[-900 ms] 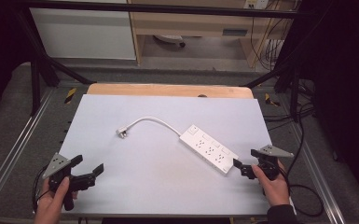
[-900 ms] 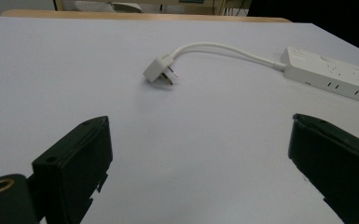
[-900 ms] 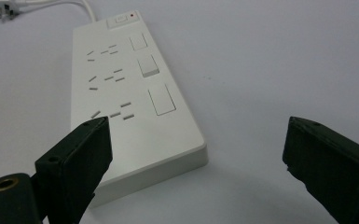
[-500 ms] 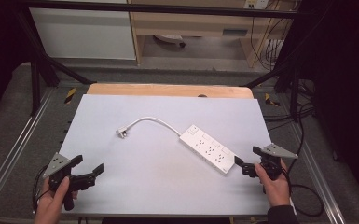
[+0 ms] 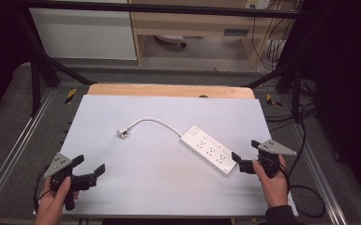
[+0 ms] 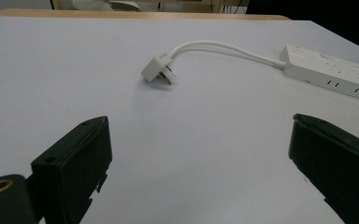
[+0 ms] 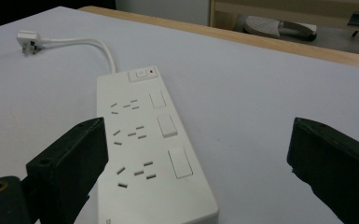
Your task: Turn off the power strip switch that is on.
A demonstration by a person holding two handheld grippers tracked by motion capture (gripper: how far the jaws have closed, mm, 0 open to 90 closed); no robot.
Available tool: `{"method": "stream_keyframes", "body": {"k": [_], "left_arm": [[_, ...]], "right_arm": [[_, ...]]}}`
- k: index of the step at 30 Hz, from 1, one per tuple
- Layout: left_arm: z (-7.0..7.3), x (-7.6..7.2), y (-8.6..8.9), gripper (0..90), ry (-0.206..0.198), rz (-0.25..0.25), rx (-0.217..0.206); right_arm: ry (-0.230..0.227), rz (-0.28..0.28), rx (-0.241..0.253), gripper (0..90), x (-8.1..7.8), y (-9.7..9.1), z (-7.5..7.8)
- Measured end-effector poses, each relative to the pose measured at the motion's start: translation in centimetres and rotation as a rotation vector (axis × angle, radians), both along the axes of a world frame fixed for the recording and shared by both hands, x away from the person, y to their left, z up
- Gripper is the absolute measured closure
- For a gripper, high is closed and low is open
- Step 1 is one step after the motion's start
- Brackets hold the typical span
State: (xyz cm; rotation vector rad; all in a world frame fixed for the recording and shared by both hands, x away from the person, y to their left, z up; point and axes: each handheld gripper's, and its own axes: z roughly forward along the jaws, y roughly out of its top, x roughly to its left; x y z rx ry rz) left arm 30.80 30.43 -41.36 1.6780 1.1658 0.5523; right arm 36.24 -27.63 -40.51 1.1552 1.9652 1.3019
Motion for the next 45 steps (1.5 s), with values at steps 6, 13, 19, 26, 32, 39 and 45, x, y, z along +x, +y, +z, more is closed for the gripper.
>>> {"method": "stream_keyframes", "body": {"k": [6,13,19,26,32,39,45], "left_arm": [[0.0,0.2,0.0,5.8,0.001,0.005,0.002],[-0.1,0.6,0.0,5.8,0.002,0.015,0.002],[-0.1,0.7,0.0,5.7,-0.007,0.016,0.001],[-0.2,1.0,-0.1,5.7,-0.009,0.012,0.01],[-0.3,1.1,-0.2,5.8,-0.008,0.004,0.015],[-0.3,1.1,-0.4,5.7,-0.012,-0.01,0.023],[-0.2,1.4,-0.6,5.8,-0.012,-0.013,0.032]], "right_arm": [[-0.017,0.009,-0.012,5.0,1.2,1.3,0.7],[-0.021,0.038,-0.047,4.7,2.6,3.1,1.4],[-0.044,0.047,-0.042,4.6,4.0,3.8,2.4],[-0.053,0.047,-0.028,5.0,5.7,4.6,3.4],[-0.047,0.04,-0.029,5.5,6.7,4.9,3.8],[-0.038,0.035,-0.03,4.9,7.4,5.5,4.0],[-0.044,0.038,-0.038,7.0,7.8,6.3,4.1]]}}
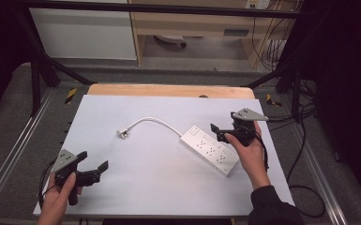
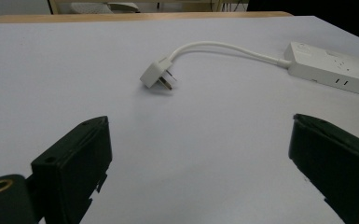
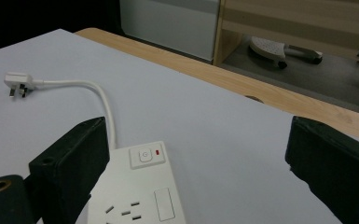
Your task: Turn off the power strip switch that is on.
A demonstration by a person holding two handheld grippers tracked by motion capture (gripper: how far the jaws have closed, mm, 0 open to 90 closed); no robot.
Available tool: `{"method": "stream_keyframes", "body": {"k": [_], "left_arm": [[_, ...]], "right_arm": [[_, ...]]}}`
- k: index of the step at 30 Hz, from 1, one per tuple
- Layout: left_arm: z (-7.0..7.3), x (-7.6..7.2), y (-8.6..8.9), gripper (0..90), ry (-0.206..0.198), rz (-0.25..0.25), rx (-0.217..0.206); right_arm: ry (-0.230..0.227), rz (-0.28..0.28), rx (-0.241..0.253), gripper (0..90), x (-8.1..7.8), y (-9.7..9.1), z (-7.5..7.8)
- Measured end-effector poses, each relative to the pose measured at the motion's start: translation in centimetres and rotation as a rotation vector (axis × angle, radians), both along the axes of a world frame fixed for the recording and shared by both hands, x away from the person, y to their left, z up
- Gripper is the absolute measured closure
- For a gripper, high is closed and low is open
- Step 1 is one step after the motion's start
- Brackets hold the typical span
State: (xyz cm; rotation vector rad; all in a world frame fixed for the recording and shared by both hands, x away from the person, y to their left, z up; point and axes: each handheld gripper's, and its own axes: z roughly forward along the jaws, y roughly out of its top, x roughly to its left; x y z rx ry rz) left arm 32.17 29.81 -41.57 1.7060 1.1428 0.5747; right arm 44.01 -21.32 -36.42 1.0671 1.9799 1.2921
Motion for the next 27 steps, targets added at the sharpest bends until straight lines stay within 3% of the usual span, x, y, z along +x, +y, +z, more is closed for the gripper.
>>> {"method": "stream_keyframes", "body": {"k": [7,13,18,23,27], "left_arm": [[0.0,0.1,0.0,5.7,-0.003,0.002,0.003],[-0.1,0.2,-0.1,5.8,0.002,-0.004,0.008],[-0.2,0.4,-0.1,5.7,-0.001,-0.013,0.012],[-0.3,0.6,-0.2,5.7,-0.006,-0.02,0.026],[-0.5,0.9,-0.4,5.8,-0.008,-0.019,0.029]], "right_arm": [[-0.02,-0.001,-0.015,21.9,0.3,0.6,0.1],[-0.041,0.017,-0.008,46.8,0.5,1.3,0.4],[-0.042,0.055,-0.023,62.6,0.9,2.2,0.3],[-0.01,0.07,-0.048,77.6,1.4,2.3,-0.5],[-0.003,0.067,-0.047,83.7,1.6,1.9,-0.7]]}}
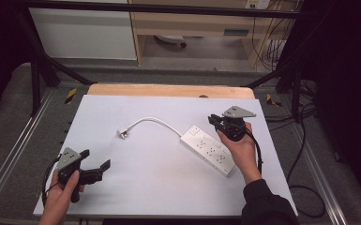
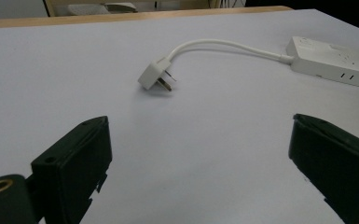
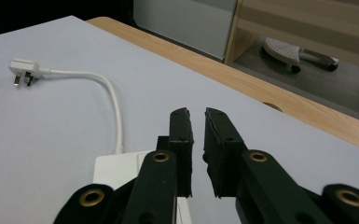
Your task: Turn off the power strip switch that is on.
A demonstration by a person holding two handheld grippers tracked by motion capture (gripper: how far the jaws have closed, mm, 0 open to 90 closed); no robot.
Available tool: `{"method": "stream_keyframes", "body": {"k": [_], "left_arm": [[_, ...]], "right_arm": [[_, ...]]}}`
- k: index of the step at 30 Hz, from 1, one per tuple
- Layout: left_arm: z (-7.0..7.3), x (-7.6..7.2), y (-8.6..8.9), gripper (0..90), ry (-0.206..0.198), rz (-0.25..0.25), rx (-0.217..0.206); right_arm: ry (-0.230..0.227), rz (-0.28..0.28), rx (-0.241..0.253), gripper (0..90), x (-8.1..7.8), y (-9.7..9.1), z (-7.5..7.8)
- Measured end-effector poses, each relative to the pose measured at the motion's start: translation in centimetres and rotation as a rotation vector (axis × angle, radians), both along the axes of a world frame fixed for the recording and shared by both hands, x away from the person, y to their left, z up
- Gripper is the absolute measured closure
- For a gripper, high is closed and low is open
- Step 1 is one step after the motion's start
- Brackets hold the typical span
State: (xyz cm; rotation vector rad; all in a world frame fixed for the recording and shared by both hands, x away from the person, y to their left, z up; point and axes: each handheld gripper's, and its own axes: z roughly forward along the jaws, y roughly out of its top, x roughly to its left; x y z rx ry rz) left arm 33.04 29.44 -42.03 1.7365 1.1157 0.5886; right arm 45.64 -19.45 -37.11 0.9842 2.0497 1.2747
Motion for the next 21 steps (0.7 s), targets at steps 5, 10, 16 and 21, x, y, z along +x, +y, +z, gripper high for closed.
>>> {"method": "stream_keyframes", "body": {"k": [5,10,16,21], "left_arm": [[-0.2,0.7,-0.3,5.8,0.002,-0.007,0.009],[-0.3,1.4,-0.4,5.9,0.0,-0.008,0.02],[-0.4,1.6,-0.6,5.9,0.003,-0.018,0.034],[-0.4,1.6,-0.8,5.9,0.004,-0.03,0.044]], "right_arm": [[0.023,0.002,-0.001,89.9,0.2,-0.4,-0.4],[0.039,-0.003,0.004,90.0,0.4,-0.9,-0.7],[0.091,0.009,-0.004,90.0,0.4,-1.3,-1.5],[0.124,0.007,-0.006,90.0,0.6,-2.1,-2.4]]}}
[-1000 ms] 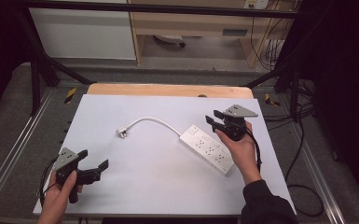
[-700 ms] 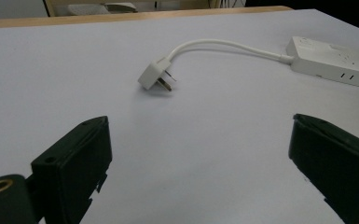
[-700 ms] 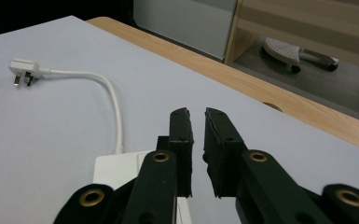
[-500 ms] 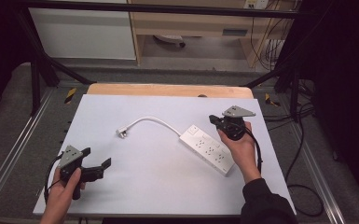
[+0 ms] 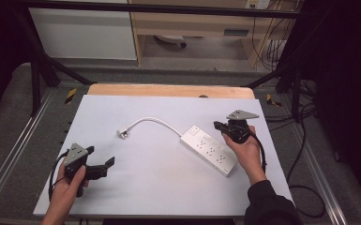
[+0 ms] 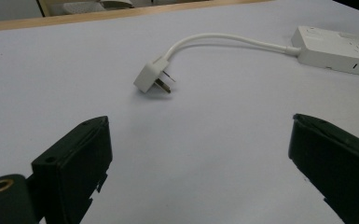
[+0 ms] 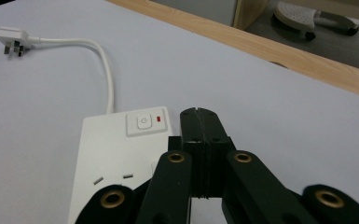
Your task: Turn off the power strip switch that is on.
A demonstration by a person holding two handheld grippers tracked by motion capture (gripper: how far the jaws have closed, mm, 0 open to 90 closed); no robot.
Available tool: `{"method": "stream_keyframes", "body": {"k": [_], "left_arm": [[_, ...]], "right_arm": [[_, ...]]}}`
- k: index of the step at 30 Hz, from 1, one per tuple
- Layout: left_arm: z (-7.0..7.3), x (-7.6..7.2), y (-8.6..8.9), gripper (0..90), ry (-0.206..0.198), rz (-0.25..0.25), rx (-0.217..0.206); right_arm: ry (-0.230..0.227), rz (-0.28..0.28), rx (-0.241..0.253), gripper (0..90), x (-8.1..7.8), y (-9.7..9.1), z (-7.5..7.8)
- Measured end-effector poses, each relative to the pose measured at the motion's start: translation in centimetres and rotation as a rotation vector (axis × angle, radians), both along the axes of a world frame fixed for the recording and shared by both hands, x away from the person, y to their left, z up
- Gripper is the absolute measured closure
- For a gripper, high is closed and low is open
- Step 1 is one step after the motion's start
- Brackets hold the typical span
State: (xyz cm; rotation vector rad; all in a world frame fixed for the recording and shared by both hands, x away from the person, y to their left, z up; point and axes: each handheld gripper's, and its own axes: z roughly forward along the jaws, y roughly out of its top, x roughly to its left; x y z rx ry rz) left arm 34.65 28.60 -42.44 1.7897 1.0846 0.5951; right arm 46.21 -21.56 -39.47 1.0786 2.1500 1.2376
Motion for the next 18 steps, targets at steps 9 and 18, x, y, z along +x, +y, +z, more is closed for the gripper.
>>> {"method": "stream_keyframes", "body": {"k": [9,18], "left_arm": [[0.1,-0.1,-0.2,5.9,-0.004,-0.015,0.018],[0.2,-0.1,-0.3,5.9,0.002,-0.02,0.023]], "right_arm": [[0.039,0.007,-0.017,90.0,0.0,-0.1,-1.0],[0.095,0.018,-0.027,90.0,-0.6,-0.7,-1.7]]}}
